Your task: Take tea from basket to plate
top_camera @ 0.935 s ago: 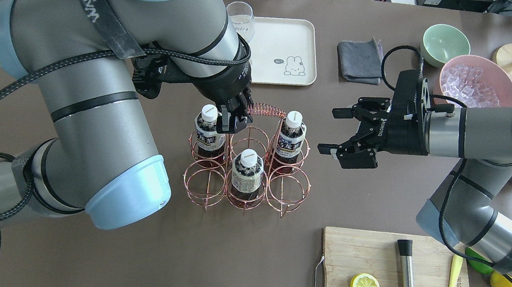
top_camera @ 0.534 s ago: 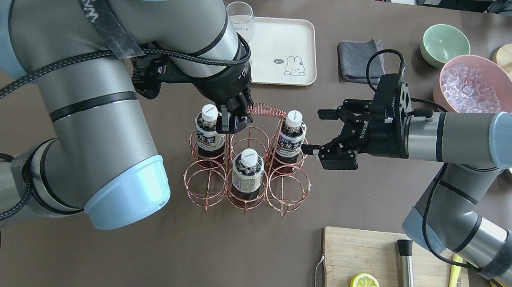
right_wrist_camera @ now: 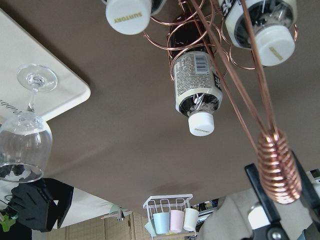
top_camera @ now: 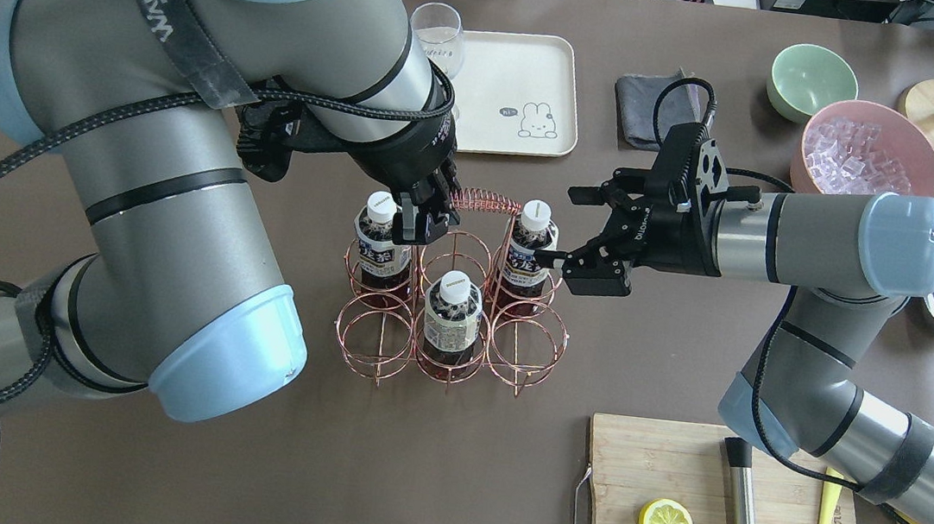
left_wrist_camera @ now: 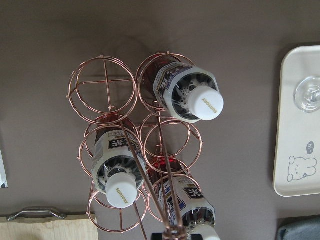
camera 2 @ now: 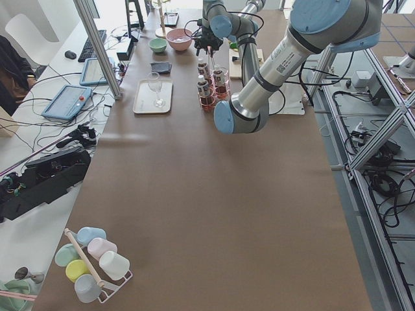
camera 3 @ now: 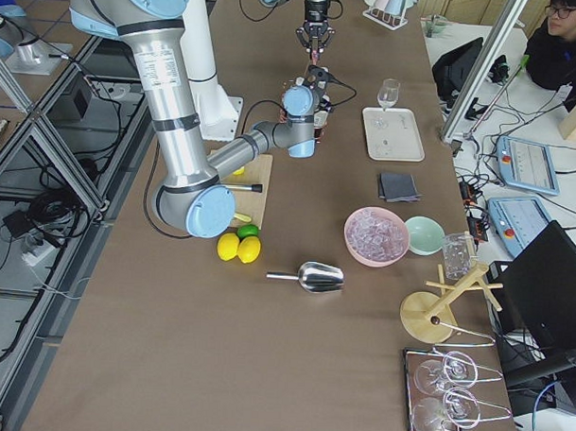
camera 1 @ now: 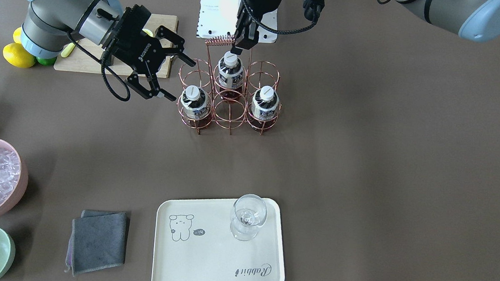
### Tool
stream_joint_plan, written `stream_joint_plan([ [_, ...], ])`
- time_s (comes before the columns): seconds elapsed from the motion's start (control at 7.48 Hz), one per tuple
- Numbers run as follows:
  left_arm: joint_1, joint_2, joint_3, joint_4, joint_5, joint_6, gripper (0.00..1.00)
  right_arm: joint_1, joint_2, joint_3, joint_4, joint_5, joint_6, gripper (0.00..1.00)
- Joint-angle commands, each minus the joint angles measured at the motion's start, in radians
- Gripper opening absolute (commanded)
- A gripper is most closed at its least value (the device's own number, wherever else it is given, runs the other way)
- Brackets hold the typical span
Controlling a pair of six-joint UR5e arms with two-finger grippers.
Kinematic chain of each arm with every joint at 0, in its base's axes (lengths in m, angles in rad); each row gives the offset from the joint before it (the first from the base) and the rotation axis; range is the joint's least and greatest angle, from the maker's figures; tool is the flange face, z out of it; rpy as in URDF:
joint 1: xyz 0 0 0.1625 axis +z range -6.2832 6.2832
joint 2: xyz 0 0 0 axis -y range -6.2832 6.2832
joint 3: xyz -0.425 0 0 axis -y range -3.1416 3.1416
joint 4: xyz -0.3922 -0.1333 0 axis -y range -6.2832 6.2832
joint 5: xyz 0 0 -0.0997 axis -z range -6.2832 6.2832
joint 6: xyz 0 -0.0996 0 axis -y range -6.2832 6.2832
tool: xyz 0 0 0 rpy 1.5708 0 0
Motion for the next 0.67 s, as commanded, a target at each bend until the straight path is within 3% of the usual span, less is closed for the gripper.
stream_joint_plan([
  [0.0, 0.0, 0.001, -0.007, 0.0, 0.0, -0.002, 0.0, -0.01, 0.002, -0.008, -0.007, -0.034, -0.016, 1.0],
  [0.53, 0.0, 0.004, -0.016, 0.002, 0.002, -0.002, 0.0, -0.021, 0.045, -0.022, -0.049, -0.055, -0.013, 0.94],
])
